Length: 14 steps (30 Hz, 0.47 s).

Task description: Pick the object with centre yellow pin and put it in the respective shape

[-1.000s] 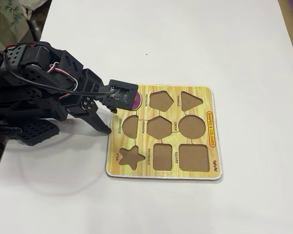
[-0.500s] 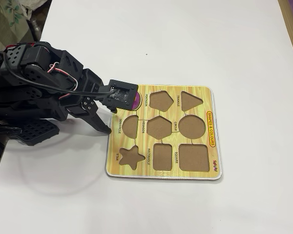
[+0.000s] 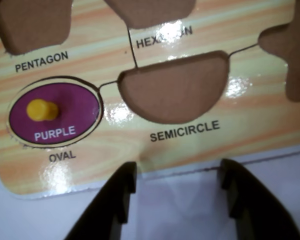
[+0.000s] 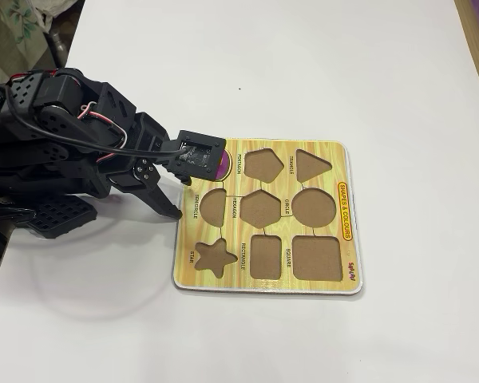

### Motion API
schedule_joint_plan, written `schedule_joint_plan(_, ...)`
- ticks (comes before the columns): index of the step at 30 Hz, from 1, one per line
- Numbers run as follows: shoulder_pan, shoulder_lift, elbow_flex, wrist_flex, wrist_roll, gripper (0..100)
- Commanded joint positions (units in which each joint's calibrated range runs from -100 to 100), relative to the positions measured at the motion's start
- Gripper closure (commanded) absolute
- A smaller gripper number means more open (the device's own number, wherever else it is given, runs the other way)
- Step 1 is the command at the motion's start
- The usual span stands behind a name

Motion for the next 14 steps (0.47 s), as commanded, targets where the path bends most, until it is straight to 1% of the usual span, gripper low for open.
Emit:
schedule_joint_plan(1,0.1,1.2,0.3,0.7,-0.2,80)
schedule_joint_plan(14,0.1,1.2,0.3,0.7,0.2,80)
